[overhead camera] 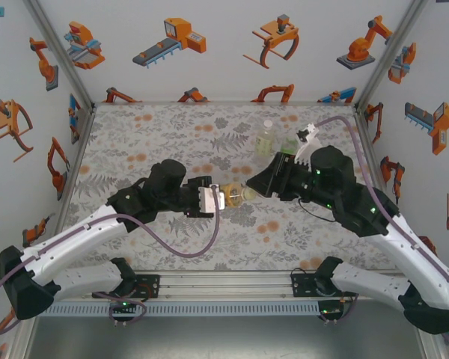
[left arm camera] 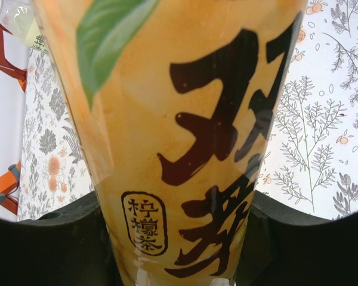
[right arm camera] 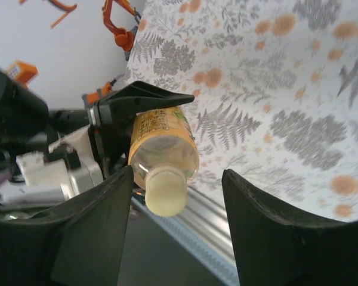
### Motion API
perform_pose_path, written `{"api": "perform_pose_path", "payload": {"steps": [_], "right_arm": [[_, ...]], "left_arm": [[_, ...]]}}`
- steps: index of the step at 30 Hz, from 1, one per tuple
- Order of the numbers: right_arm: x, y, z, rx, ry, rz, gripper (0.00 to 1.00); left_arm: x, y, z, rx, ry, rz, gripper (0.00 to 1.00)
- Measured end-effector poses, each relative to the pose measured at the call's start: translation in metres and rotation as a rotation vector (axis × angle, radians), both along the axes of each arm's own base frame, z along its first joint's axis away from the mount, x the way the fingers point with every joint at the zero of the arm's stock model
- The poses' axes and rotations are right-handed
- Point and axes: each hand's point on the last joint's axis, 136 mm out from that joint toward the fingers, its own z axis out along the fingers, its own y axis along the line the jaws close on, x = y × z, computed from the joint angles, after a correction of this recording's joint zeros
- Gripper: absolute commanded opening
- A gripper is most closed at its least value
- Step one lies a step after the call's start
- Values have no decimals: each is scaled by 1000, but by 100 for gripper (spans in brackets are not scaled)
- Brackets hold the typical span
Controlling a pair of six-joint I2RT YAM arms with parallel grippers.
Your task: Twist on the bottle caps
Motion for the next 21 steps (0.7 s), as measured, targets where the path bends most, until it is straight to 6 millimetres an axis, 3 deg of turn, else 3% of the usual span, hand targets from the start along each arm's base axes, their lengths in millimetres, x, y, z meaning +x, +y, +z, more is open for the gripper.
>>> {"api": "perform_pose_path", "payload": {"steps": [4,7,14,21], "right_arm": [[-23,0,24,-91,-232,185,53],[-44,6,29,-178,-404,372,53],[-87,20,12,-356,-770,800,55],[-98,31,5,-385,-930,958,54]], "left_arm": [[-7,1,-1,0,19,-27,0],[-14,2,-3,6,38,-56,0],[-31,6,-11,32,95,-118,0],[-37,8,-14,45,125,-137,0]]}}
